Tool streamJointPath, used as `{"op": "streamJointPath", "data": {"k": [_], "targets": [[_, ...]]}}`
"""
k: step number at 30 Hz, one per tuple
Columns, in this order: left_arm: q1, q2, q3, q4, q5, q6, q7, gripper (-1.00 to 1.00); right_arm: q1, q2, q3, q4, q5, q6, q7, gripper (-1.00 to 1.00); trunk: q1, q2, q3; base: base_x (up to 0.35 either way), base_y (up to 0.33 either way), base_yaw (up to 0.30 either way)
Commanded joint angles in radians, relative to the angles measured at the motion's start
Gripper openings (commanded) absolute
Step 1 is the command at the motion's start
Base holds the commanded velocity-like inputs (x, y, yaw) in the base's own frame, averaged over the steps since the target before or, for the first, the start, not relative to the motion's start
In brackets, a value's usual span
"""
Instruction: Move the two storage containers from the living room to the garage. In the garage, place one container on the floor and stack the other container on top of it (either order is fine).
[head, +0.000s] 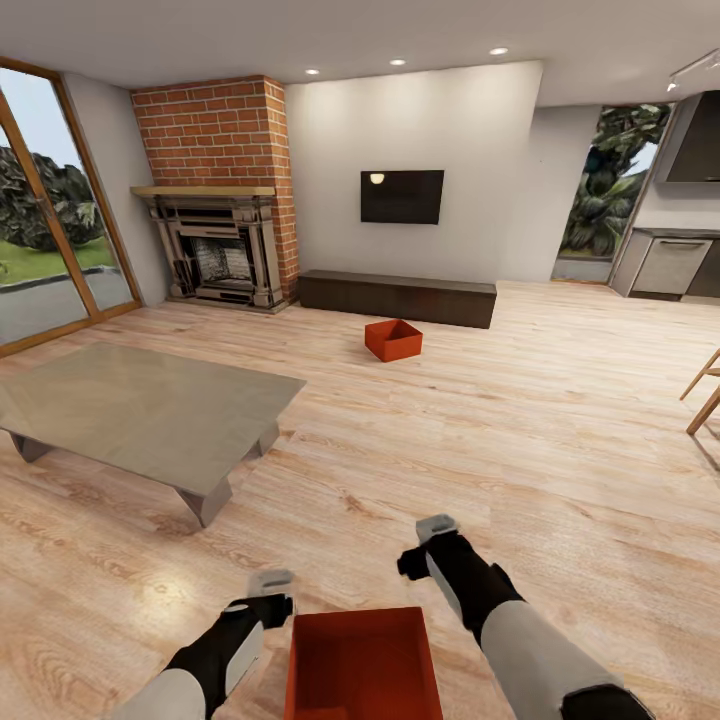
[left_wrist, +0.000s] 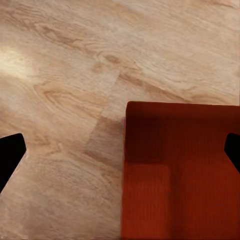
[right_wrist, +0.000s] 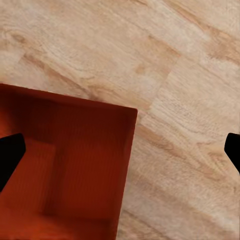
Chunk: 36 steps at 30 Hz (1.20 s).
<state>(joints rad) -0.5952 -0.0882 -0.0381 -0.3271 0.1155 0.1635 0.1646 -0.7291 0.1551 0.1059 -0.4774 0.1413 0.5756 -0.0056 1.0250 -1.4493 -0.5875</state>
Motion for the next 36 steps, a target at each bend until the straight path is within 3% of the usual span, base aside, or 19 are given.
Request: {"op": "streamJointPath", "data": {"k": [1,3,5,9,24,34,36], "targets": [[-0.001,0.000,-0.004,-0.005,0.016,0.015,0.044,1.00,-0.038,-0.002,0.003,0.067,-0.036,-0.004,-0.011,1.00,0.000,-0.001,-0.001,0.000,0.000,0.000],[-0.002,0.000,0.000,-0.007,0.023,0.026,0.152,1.00,-0.091,-0.004,0.002,0.172,-0.129,-0.026,-0.082,1.00,0.000,-0.001,-0.001,0.000,0.000,0.000],[-0.003,0.002,0.033,0.003,0.038,0.031,0.238,1.00,-0.113,-0.002,0.000,0.276,-0.195,-0.080,-0.227,1.00,0.000,-0.001,-0.001,0.000,0.000,0.000],[-0.003,-0.003,0.050,0.007,0.050,0.031,0.245,1.00,-0.114,-0.003,-0.001,0.343,-0.205,-0.116,-0.257,1.00,0.000,-0.001,-0.001,0.000,0.000,0.000],[-0.003,-0.013,0.052,0.010,0.059,0.031,0.245,1.00,-0.106,0.000,0.000,0.353,-0.201,-0.114,-0.252,1.00,0.000,-0.001,-0.001,0.000,0.000,0.000],[-0.003,-0.016,0.049,0.011,0.065,0.031,0.244,1.00,-0.097,-0.004,-0.003,0.354,-0.202,-0.117,-0.248,1.00,0.038,-0.071,-0.032,0.000,0.000,0.000],[-0.003,-0.025,0.043,0.010,0.063,0.070,0.245,1.00,-0.074,-0.004,-0.008,0.353,-0.203,-0.124,-0.199,1.00,0.046,-0.085,-0.039,0.000,0.000,0.000]]}}
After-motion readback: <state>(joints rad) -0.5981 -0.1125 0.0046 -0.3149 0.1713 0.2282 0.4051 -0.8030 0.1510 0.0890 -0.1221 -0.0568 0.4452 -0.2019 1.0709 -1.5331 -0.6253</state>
